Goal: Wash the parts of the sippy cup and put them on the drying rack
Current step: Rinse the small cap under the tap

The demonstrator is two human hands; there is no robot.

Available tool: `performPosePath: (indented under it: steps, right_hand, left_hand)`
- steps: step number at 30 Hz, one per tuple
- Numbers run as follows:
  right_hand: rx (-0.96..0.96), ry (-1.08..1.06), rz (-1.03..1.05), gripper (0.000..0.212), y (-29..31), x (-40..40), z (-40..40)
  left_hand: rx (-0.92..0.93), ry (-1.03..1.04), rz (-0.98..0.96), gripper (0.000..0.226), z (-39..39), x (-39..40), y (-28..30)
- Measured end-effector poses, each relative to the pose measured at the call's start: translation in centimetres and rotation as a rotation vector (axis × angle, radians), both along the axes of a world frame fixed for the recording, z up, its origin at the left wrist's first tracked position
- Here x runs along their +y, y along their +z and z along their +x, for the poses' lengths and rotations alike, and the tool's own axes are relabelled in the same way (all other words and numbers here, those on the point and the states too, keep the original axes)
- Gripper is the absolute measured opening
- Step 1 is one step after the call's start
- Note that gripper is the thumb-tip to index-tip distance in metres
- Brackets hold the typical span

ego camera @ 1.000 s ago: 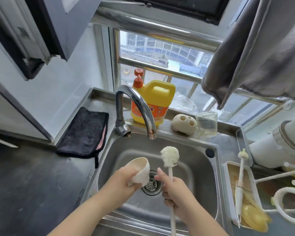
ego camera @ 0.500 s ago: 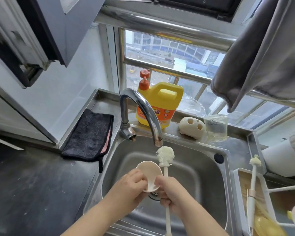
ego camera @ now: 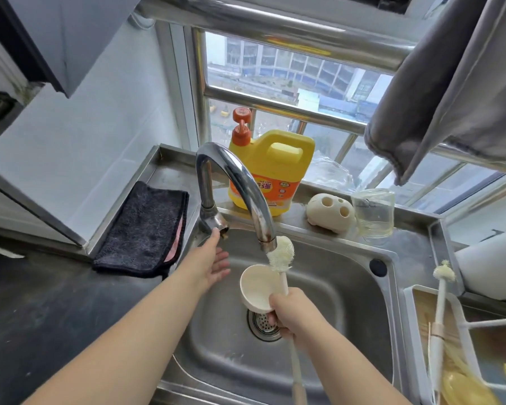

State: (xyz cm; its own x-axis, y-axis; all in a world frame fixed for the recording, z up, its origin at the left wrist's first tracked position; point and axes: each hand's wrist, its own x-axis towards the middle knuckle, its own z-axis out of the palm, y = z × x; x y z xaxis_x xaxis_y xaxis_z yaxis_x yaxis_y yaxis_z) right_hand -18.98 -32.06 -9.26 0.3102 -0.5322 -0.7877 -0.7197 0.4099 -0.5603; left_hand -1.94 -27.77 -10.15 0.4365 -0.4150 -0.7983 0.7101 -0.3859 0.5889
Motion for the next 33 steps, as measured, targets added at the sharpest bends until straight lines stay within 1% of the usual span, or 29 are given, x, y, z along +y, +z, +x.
performPosePath:
  steps: [1, 2, 4, 8, 14, 19, 22, 27, 33]
  right_hand:
    - [-0.011, -0.028, 0.019, 0.02, -0.2, 0.0, 0.1]
    - [-0.025, -0.056, 0.04, 0.02, -0.4, 0.0, 0.2]
    - [-0.049, -0.092, 0.079, 0.02, -0.5, 0.1, 0.3]
    - [-0.082, -0.072, 0.092, 0.019, -0.3, 0.3, 0.4]
    - [-0.093, -0.061, 0.08, 0.019, -0.3, -0.1, 0.5]
    - [-0.086, -0.063, 0.076, 0.02, -0.4, -0.3, 0.4]
    - [-0.079, -0.057, 0.068, 0.02, -0.4, -0.2, 0.4]
    - [-0.082, -0.066, 0.078, 0.019, -0.4, 0.0, 0.5]
    - [-0.076, -0.061, 0.087, 0.018, -0.3, 0.1, 0.2]
  left_hand:
    - [0.063, 0.033, -0.029, 0.048, 0.1, -0.6, -0.1]
    - [0.079, 0.053, -0.043, 0.05, 0.1, -1.2, -0.4]
    - [0.053, 0.095, -0.046, 0.051, 0.1, -2.1, -0.7]
    - [0.027, 0.191, -0.033, 0.05, -0.1, -3.2, -1.0]
    - [0.06, 0.217, -0.028, 0.048, -0.1, -3.9, -1.3]
    - [-0.039, 0.233, 0.005, 0.043, -0.6, -4.2, -1.2]
    - [-0.096, 0.295, 0.049, 0.038, -0.8, -4.5, -1.3]
    - [-0.123, 0.374, 0.066, 0.035, -1.1, -4.8, -0.9]
    - [-0.137, 0.387, 0.038, 0.033, -1.3, -4.8, -0.6]
